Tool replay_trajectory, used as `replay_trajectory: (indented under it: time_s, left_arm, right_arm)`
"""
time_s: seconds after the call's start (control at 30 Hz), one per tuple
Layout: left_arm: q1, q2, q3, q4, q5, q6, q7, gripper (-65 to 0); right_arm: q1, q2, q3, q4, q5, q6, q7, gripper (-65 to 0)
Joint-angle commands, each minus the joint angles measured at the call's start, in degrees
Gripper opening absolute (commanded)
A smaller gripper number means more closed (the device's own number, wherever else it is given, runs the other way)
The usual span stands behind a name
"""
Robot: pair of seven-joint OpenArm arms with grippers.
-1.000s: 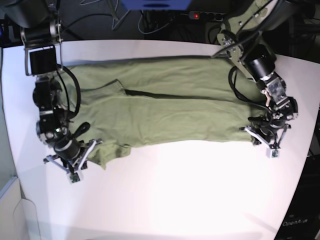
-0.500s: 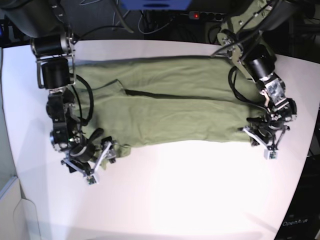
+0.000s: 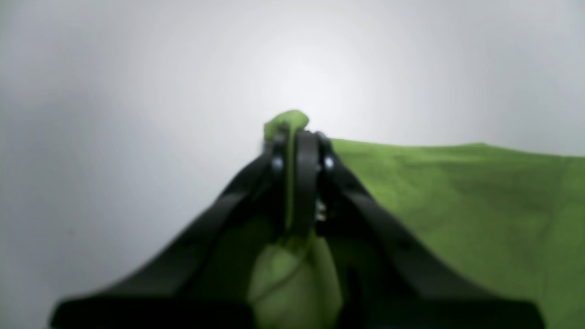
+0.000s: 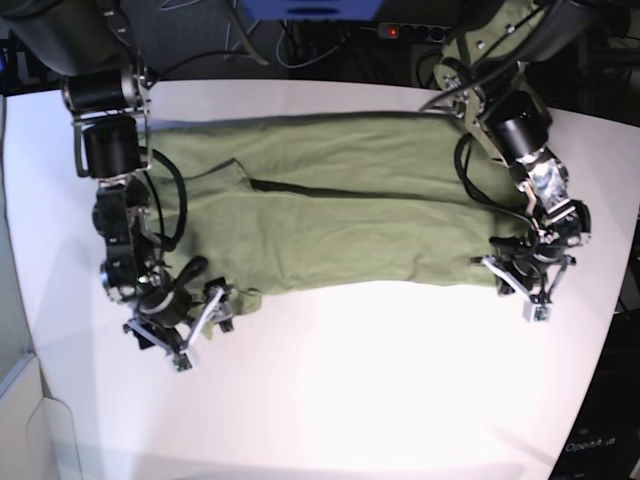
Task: Fold the T-shirt properly
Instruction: 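Hold the hem corners with both grippers while adjusting the right grip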
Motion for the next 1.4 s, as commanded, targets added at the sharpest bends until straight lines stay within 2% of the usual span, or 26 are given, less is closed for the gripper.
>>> replay_trajectory:
  time_s: [0.0,0.2,0.27,0.33,0.43,0.77,1.0,1.07,1.2,1.27,1.37]
  left_arm:
    - [-1.42,-0.50,0.14,0.79,-0.86,-0.12,-1.46,-63.3]
    - [-1.25,-0.50,0.05,0.79,-0.69,-0.12,-1.46,-63.3]
    - [-1.25,-0.59,-0.04,0.79,-0.69,-0.12,-1.46,-63.3]
    - [-1.25,-0.59,-0.12,0.79,-0.60,-0.12,-1.46,-63.3]
    - [-1.25,-0.59,-0.12,0.79,-0.60,-0.12,-1.46,-63.3]
    - [-1.16,-0.76,-0.21,1.32,-0.51,-0.12,-1.46,-63.3]
    - [-0.46,-1.12,-0.12,1.41,-0.78,-0.12,-1.46,-63.3]
    - [-0.46,-1.12,-0.12,1.41,-0.78,-0.12,-1.46,-63.3]
    - [-0.46,-1.03,-0.12,1.05,-0.78,-0.12,-1.46,-63.3]
    - [-0.46,-0.94,-0.12,1.05,-0.78,-0.12,-1.46,-63.3]
    - [-0.46,-0.94,-0.21,0.97,-0.78,-0.12,-1.46,-63.3]
  right_arm:
    - [2.51,0.31,-0.26,-0.44,0.21,0.71,2.11,-13.6]
    - [4.79,0.31,-4.04,-9.23,0.30,0.71,6.77,-14.5]
    - [4.88,0.31,-4.92,-10.02,0.30,0.71,8.00,-20.7]
    - [4.88,0.31,-5.27,-10.02,0.30,0.71,8.53,-35.5]
    - [4.88,0.31,-5.27,-10.02,0.21,0.36,8.53,-64.3]
    - [3.39,1.63,-4.92,-9.15,0.21,0.18,8.79,-63.4]
    - [-1.18,3.56,-4.48,2.11,0.21,0.01,7.03,-63.0]
    - [-1.27,3.56,-4.48,3.16,0.21,-2.63,6.07,-63.0]
    - [-0.92,3.48,-3.95,3.07,0.21,-10.89,6.15,-62.7]
    - [-0.30,3.39,-3.78,3.34,0.21,-11.77,6.07,-61.4]
    - [0.05,3.21,-3.60,3.07,0.30,-11.77,6.24,-53.8]
